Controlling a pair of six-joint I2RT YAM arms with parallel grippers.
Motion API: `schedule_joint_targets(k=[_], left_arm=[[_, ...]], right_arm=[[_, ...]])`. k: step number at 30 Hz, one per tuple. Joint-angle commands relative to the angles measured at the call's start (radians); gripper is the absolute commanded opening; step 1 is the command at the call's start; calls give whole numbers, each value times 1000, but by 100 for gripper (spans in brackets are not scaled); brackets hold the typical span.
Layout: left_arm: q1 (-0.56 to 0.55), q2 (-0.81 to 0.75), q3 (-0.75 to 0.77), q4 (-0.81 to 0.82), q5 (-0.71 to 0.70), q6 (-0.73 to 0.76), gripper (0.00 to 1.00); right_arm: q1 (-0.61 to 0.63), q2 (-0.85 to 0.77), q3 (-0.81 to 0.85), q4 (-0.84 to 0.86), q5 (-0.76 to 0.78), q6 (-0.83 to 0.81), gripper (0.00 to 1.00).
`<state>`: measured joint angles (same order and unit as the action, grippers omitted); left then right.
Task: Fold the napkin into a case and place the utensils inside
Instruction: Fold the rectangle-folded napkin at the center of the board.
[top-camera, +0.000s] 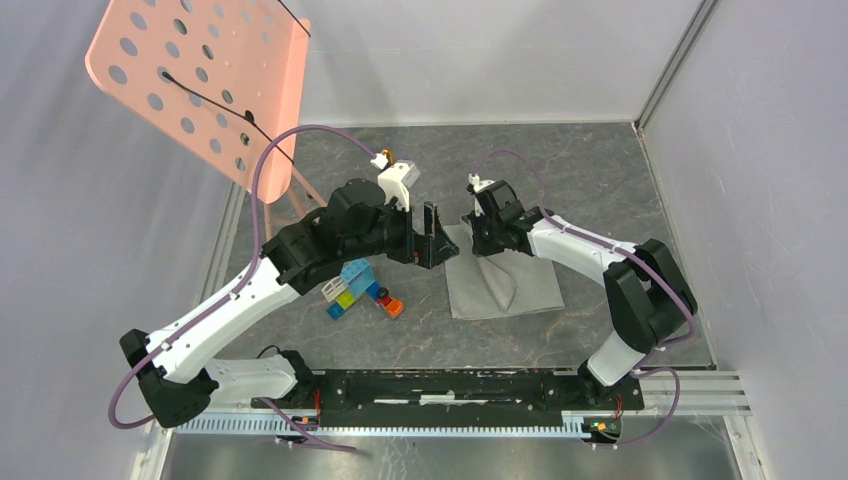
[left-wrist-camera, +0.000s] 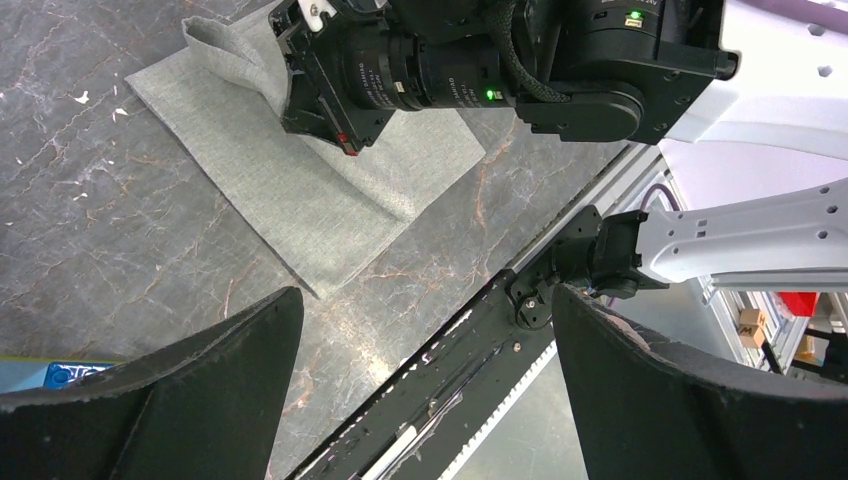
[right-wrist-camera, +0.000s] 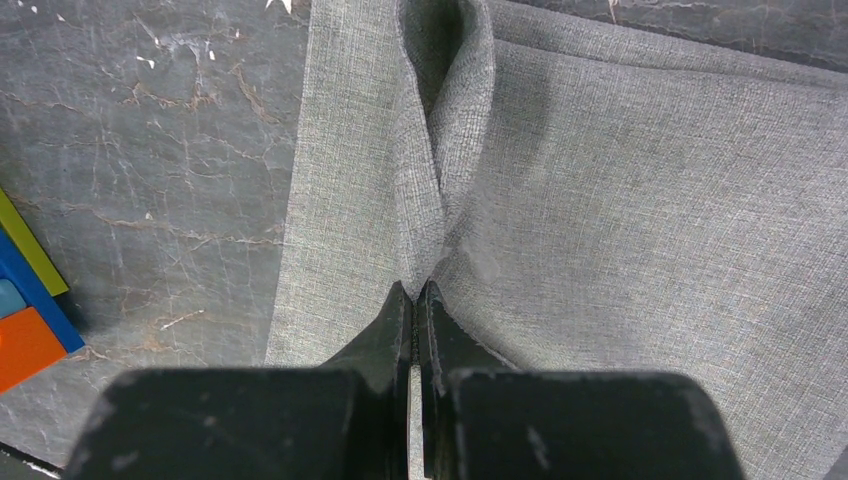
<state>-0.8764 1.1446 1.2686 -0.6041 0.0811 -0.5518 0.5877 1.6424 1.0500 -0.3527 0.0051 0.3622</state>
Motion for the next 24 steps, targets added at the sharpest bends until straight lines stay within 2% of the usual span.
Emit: schedule_joint_targets(k=[1,12,16,21,24], left_arm=[[4,-11,0,14,8,21,100],[4,-2,3,18,16,20,100],[4,-8,3,9,8,21,100],[4,-10,-7,8,8,21,100],[5,-18,-20,8,4,19,100]], right_arm=[[-5,-23,-1,24,14,2,0],[-13,27,0,74,-3,14,0],[-14,52,-13,109,-93,27,2],[-29,-3,-51,209,-270,37,48],[-78,-111,-71,232,-354,20,62]])
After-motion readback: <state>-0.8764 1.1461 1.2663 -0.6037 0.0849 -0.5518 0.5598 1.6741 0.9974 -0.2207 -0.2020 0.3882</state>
